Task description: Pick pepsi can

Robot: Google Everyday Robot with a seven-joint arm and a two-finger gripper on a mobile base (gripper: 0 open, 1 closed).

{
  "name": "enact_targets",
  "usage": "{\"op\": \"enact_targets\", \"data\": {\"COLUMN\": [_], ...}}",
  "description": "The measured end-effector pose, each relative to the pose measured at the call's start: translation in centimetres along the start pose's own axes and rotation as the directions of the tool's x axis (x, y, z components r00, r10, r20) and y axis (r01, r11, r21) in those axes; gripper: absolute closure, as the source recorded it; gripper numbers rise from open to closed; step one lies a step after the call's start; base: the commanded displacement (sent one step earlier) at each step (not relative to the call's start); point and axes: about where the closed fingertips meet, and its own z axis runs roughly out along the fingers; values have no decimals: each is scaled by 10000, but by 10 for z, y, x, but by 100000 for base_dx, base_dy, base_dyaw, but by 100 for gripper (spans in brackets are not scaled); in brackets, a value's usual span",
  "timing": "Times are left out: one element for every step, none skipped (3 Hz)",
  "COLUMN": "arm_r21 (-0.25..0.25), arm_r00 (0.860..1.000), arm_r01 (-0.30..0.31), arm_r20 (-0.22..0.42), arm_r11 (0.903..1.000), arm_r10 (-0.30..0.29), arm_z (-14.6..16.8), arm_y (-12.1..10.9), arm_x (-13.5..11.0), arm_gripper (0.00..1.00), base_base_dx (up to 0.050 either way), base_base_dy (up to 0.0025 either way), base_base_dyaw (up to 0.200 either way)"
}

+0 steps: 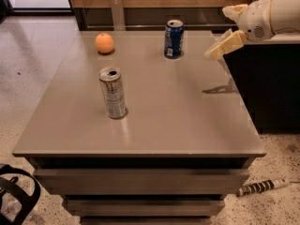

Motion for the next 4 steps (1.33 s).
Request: {"op": "enact_targets", "data": {"arm_r21": [30, 159, 493, 510], "arm_r00": [9930, 9844, 9784, 9719], "arm_r01": [-204, -289, -572, -1193], "arm_r20": [1162, 1739, 2015, 2101], "arm_r11": [9998, 9995, 9971, 9916], "arm_r10": [199, 257, 462, 1061], "arm_z": [23, 35, 41, 58], "arm_y": [-13, -15, -6, 7], "arm_x": [-3, -10, -21, -23], "arm_gripper": [0, 0, 0, 0], "base_base_dx": [0, 0, 0, 0], "base_base_dy": [0, 0, 0, 0], "base_base_dyaw": [0, 0, 0, 0]}}
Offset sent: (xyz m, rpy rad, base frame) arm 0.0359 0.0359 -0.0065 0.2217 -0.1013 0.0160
